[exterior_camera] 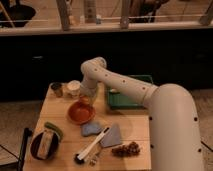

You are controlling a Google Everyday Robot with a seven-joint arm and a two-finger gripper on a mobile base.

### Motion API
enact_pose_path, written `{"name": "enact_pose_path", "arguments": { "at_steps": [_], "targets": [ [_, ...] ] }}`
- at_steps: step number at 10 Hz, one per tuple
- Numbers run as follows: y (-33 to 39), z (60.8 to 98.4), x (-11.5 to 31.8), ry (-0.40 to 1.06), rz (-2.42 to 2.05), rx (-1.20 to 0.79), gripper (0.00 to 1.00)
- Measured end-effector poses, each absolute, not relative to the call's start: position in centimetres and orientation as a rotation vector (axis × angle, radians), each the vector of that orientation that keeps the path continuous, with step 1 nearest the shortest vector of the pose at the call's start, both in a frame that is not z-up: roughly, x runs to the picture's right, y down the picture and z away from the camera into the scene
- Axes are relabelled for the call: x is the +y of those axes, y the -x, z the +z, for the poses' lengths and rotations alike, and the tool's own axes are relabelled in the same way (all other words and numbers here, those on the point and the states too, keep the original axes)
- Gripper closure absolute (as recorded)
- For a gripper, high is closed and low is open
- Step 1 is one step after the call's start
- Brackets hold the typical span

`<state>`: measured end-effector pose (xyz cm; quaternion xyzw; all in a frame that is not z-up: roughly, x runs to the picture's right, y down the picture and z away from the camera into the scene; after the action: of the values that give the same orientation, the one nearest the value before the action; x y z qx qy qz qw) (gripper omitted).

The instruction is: Place apple in red bowl

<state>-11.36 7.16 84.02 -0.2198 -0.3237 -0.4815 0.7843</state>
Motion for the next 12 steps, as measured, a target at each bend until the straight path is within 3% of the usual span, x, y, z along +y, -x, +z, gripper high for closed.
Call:
{"name": "enact_pose_path", "arguments": {
  "at_steps": [12],
  "targets": [
    [11.1, 84.31, 6.79, 0.489, -1.043, -0.744, 0.94]
  ]
}}
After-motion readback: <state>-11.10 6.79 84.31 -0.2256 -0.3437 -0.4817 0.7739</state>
